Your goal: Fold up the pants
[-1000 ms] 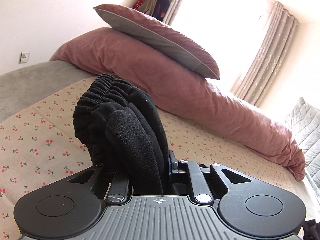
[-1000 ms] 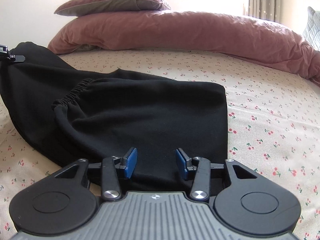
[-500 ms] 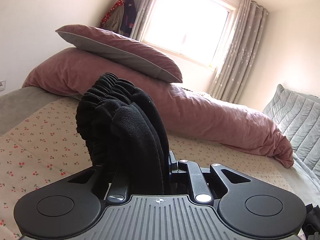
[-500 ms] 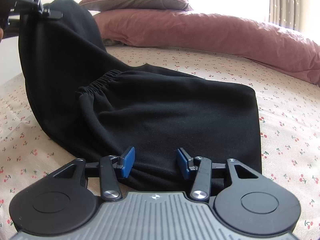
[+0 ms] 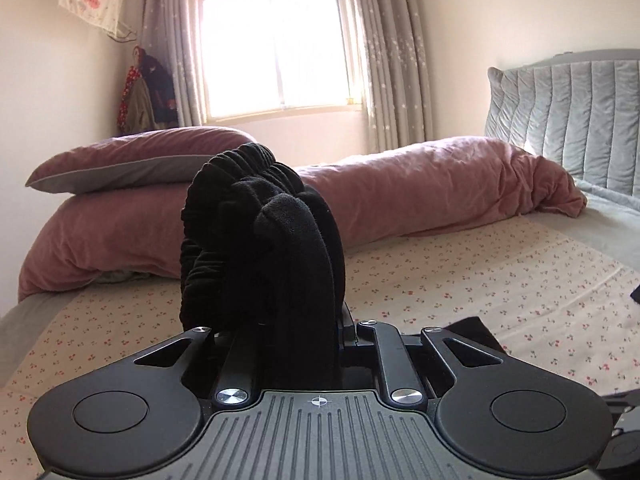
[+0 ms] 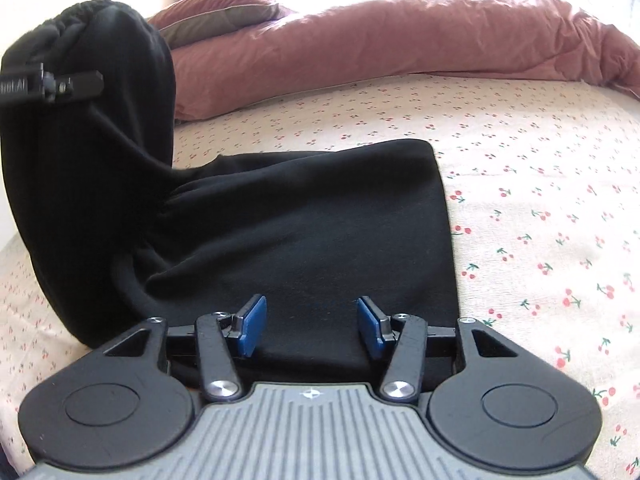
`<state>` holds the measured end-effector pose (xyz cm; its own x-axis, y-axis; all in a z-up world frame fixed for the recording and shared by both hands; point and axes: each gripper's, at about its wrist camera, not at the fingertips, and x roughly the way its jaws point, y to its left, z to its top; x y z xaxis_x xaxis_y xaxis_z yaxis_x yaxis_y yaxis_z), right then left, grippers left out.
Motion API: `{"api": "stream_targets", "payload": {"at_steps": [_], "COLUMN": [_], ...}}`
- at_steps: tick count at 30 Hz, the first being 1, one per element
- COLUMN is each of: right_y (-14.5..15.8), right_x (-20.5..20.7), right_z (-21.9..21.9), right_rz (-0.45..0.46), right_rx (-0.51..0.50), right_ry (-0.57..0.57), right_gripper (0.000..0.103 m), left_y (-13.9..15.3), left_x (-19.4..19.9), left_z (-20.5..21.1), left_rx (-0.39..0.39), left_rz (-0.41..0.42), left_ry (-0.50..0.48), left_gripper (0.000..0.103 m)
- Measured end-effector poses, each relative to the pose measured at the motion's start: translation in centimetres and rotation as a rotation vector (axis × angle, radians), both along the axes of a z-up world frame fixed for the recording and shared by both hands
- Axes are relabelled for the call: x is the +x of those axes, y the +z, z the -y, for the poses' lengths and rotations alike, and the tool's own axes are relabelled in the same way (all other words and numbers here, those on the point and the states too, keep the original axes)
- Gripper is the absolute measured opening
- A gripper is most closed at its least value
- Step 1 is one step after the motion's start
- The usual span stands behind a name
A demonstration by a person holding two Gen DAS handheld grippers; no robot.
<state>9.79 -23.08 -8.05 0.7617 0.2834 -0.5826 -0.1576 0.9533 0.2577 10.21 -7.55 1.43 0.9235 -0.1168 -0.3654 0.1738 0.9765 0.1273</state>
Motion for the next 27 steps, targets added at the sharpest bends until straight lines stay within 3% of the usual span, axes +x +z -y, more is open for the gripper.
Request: {"api": "stream_targets", "payload": {"at_steps": [3, 6, 14, 19, 21, 24, 27], "right_y": [1.0, 1.9, 2.5, 3.0, 3.0, 3.1, 3.0], "right_x": [-0.1, -0.3, -0.4, -0.3, -0.5, -0.8, -0.8], "right_z": [1.5, 3.7, 5.1, 6.2, 6.4, 6.5, 6.8], "right_rz": [0.041, 0.045, 0.077, 0.076, 0.08, 0.085, 0.079], "right_rx": [-0.058, 0.006, -0.043, -0.037, -0.03, -0.026, -0.011], "right_ry": [-0.088, -0.141, -0.185, -0.202, -0.195, -0.187, -0.184], "right_gripper": [0.045, 0.046, 0.051, 0.053, 0.056, 0.057, 0.057], "left_y": [-1.8, -3.5, -7.0, -7.2, -7.4, -7.4, -6.3], "left_x": [0.2, 0.2, -0.7, -2.7, -3.6, -5.1, -5.7], "left_z": [2.4, 4.5, 8.4, 9.5, 9.8, 9.8, 8.5], "left_rx": [0.054, 0.123, 0.268, 0.389, 0.42, 0.412, 0.328], "left_rz": [-0.031, -0.056, -0.119, -0.075, -0.061, -0.048, -0.075], "left_ry": [-0.029, -0.052, -0.085, -0.146, -0.199, -0.276, -0.344], "left_gripper": [0.015, 0.017, 0.019, 0.033, 0.05, 0.055, 0.056]}}
